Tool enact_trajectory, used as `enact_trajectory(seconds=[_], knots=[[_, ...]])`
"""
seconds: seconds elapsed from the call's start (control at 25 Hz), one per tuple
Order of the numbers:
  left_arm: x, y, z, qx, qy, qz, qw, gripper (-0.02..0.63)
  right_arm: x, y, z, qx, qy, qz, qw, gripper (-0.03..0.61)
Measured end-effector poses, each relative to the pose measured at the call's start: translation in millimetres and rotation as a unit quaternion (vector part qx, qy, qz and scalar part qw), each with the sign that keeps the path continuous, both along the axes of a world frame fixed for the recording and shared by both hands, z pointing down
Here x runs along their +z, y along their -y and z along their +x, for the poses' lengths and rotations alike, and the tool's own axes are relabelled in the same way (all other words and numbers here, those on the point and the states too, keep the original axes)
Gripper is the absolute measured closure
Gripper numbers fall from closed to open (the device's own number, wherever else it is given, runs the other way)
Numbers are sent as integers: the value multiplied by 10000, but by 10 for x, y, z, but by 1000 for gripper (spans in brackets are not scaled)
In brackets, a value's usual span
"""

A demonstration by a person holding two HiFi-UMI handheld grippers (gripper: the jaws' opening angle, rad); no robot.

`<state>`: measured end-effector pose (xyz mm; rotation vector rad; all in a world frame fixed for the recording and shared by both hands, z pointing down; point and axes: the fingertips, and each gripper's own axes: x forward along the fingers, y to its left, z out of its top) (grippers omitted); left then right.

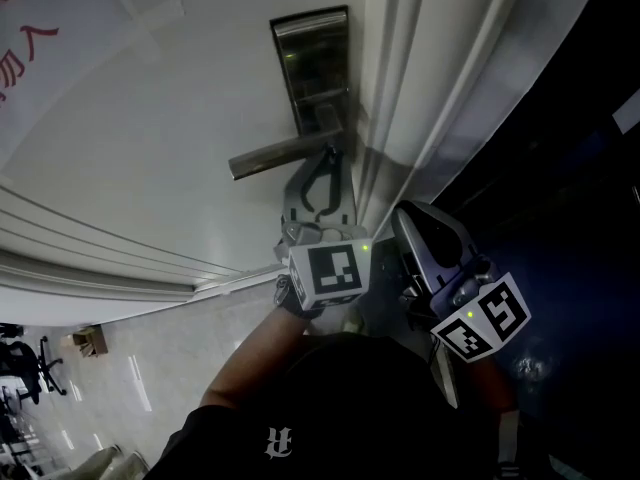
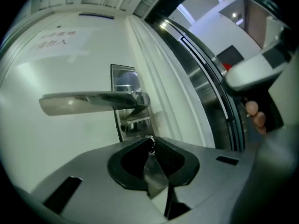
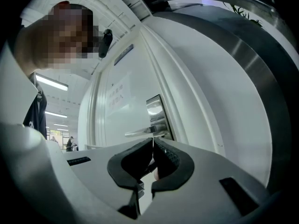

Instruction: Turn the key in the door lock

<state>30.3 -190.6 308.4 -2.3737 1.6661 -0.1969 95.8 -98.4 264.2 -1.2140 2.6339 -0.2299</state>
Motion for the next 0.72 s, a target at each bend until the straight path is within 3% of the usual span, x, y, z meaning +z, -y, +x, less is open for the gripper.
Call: enact_trajectory(seconds=[0.12,0.24,0.32,0.48,0.56,0.72], knots=[[-24,5,36,-195,541,421,9975,581,-14,-5,35,10,37,-4,10000,563],[-20,-2,61,-410,1268,873,9872,581,-26,-11,67,27,76,-8,10000,563],[-9,-12,73,-513,1902,1156,9736,581,-33,-16,84,35,83,-14,10000,563],[35,-18,97,-468,3195,1449,9353,594,-26,-15,93,5,94,-35,9999,563],[51,-19,109,-366,3523,1438,9241,594,-17,-16,89,-20,102,-48,9999,563],[68,-22,117,-250,3888,1420,9100,594,-16,-25,66,-77,108,-46,9999,562]])
